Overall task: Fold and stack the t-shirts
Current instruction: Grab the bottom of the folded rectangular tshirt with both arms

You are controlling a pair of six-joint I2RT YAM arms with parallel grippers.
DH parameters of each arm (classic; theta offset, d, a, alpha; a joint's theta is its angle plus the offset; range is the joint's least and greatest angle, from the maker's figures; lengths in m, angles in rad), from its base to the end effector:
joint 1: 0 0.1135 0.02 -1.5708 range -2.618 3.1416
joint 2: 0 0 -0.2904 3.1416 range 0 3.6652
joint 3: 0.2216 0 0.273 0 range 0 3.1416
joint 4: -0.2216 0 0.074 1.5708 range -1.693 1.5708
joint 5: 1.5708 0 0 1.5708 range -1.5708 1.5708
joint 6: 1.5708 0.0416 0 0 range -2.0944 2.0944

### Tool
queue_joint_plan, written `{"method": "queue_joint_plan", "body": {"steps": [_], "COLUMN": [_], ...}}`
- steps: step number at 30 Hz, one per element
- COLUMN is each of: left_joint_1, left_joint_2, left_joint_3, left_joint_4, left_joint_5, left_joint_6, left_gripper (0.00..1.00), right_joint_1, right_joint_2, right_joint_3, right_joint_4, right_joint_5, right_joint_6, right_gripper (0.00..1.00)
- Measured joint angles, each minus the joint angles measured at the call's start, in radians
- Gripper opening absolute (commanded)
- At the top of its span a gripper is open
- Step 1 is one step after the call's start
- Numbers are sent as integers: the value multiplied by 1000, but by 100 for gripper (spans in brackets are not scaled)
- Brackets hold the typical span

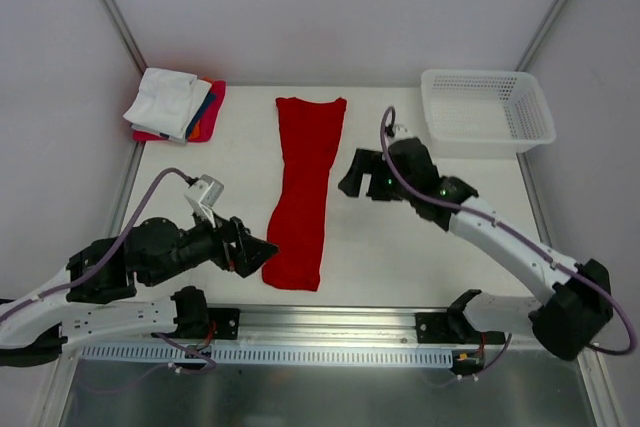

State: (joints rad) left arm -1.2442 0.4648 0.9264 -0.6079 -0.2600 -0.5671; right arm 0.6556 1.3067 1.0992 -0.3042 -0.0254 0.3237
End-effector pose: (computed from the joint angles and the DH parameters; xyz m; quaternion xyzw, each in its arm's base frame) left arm 0.0374 -0.0772 0.3994 0.1694 0.7360 -0.4493 0.4771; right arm 0.2514 0.1947 0.3411 -0.1489 0.8501 0.2472 0.4406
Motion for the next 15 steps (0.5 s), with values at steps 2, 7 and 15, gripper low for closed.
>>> {"method": "queue_joint_plan", "body": {"steps": [2, 7, 15], "left_joint_1": [0, 0, 0], "left_joint_2": [51, 203, 120], "left_joint_3": [64, 69, -175], "left_joint_4": [-169, -510, -552], "left_joint_5": [-121, -293, -316], "left_joint_6": [-123, -411, -599], "left_gripper": [99, 99, 99], "right_joint_1": [44, 165, 343], "right_joint_2": [-131, -285, -310], "right_joint_3": [-171, -526, -649], "right_joint_4": [21, 19, 58], "right_joint_5": [45, 130, 244], "right_joint_6": [50, 185, 348], "right_gripper": [100, 100, 100]}}
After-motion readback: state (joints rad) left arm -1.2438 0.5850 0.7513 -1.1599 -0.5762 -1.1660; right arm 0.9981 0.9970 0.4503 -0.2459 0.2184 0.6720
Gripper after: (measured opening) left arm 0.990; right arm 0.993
